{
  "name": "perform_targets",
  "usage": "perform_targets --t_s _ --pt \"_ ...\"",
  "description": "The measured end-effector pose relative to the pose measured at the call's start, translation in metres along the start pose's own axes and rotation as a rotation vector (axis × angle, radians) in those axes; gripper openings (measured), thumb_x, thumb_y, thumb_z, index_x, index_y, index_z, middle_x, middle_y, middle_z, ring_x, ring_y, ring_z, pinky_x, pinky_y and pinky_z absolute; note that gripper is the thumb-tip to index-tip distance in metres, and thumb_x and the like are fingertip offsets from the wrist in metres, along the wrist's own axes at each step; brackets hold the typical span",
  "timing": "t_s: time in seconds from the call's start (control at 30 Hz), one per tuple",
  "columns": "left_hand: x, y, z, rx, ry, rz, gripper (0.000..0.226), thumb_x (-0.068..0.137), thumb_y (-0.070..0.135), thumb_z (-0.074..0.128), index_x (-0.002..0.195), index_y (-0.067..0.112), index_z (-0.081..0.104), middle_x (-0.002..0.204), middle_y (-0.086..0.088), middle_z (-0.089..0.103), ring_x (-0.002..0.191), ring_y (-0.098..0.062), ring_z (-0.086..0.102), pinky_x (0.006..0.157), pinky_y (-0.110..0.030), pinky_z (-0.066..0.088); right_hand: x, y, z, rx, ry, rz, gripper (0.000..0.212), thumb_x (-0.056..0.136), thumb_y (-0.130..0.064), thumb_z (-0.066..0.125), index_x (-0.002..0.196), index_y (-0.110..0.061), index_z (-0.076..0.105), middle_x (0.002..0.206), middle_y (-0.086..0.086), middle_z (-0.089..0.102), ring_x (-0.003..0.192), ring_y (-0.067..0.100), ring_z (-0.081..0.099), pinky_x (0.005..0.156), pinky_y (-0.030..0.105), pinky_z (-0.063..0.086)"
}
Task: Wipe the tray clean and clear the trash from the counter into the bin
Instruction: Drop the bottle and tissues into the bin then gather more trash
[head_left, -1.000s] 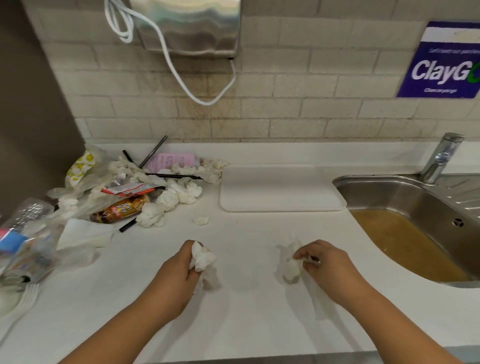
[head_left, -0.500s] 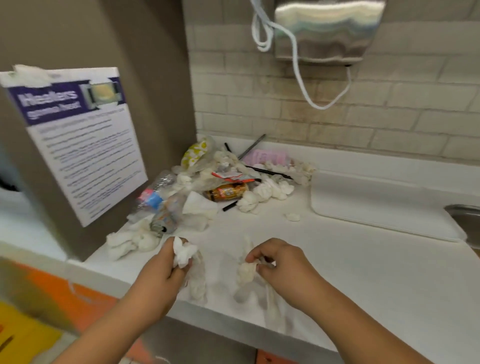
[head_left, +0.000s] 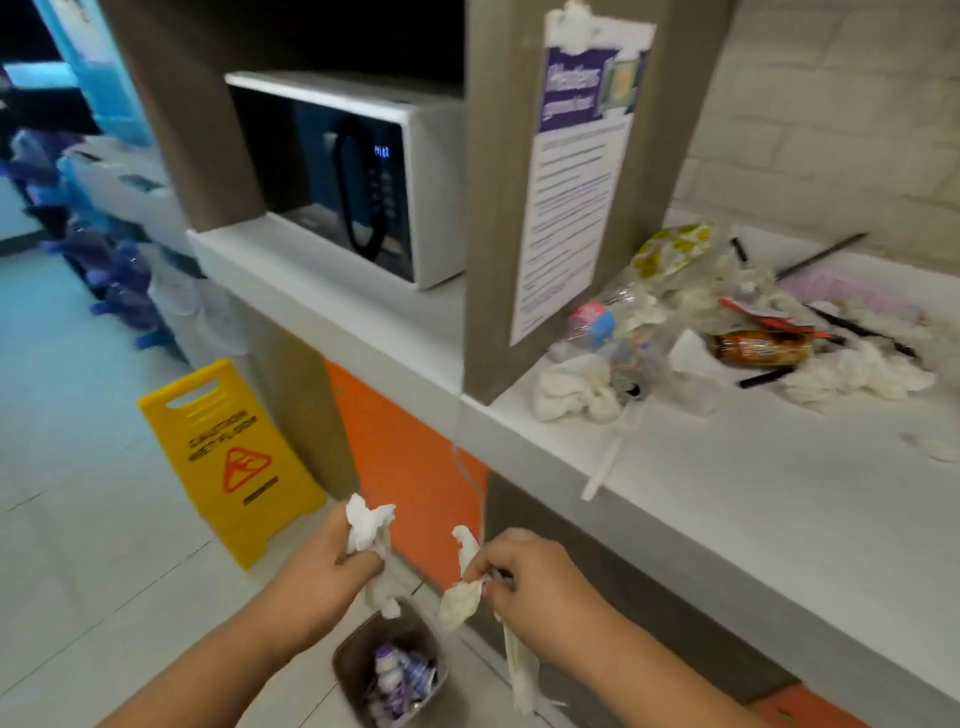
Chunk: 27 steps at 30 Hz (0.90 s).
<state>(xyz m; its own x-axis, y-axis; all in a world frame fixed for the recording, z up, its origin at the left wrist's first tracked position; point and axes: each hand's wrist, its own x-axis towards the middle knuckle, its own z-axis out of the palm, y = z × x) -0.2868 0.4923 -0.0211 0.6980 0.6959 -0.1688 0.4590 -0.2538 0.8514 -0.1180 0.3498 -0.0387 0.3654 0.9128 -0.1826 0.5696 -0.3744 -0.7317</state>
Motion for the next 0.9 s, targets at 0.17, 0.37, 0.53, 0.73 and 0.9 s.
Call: perform_targets --t_s 0.17,0.37,0.53,0.73,0.9 --pt "-0.001 -0.069 -0.022 -0.177 0.048 -0.202 0.028 0.09 0.054 0.043 0.09 0.029 0.054 0.07 0.013 0.055 0.066 -0.005 0.046 0.061 -0.028 0.036 0.05 0.021 0.077 -0.03 -0.059 0.108 0.038 0.086 -0.013 0.053 0.063 -0.044 0.053 0.095 -0.009 0.051 0.087 0.012 0.055 0.081 0.021 0.045" --pt "0.024 -0.166 -0.006 -0.135 0.121 -0.361 0.038 0.083 0.044 0.029 0.086 0.011 0.048 0.079 -0.018 0.058 0.068 -0.018 0.047 0.063 -0.034 0.039 0.113 0.063 0.155 0.0 -0.077 0.176 0.038 0.087 -0.002 0.049 0.07 -0.035 0.05 0.091 -0.01 0.042 0.069 -0.002 0.041 0.062 0.003 0.032" --pt "0.041 -0.241 0.023 -0.138 0.13 -0.51 0.035 0.081 0.044 0.037 0.09 0.013 0.051 0.09 -0.013 0.063 0.076 -0.022 0.053 0.07 -0.034 0.044 0.157 0.106 0.228 0.05 -0.084 0.267 0.038 0.084 0.001 0.048 0.071 -0.034 0.048 0.102 -0.002 0.043 0.075 0.001 0.045 0.066 0.013 0.035" --pt "0.054 -0.316 0.056 -0.11 0.136 -0.62 0.011 0.093 0.023 0.044 0.088 0.015 0.05 0.097 -0.008 0.059 0.079 -0.022 0.055 0.073 -0.037 0.047 0.185 0.161 0.294 0.031 -0.14 0.328 0.03 0.086 0.002 0.051 0.081 -0.027 0.052 0.108 -0.002 0.041 0.088 0.012 0.05 0.068 0.008 0.036" --pt "0.059 -0.35 0.076 -0.13 0.131 -0.699 0.009 0.093 0.025 0.048 0.087 0.021 0.053 0.093 -0.003 0.064 0.084 -0.023 0.058 0.078 -0.04 0.049 0.19 0.198 0.326 0.003 -0.238 0.361 0.024 0.09 -0.005 0.052 0.089 -0.028 0.055 0.105 -0.007 0.045 0.091 0.011 0.05 0.061 0.004 0.034"
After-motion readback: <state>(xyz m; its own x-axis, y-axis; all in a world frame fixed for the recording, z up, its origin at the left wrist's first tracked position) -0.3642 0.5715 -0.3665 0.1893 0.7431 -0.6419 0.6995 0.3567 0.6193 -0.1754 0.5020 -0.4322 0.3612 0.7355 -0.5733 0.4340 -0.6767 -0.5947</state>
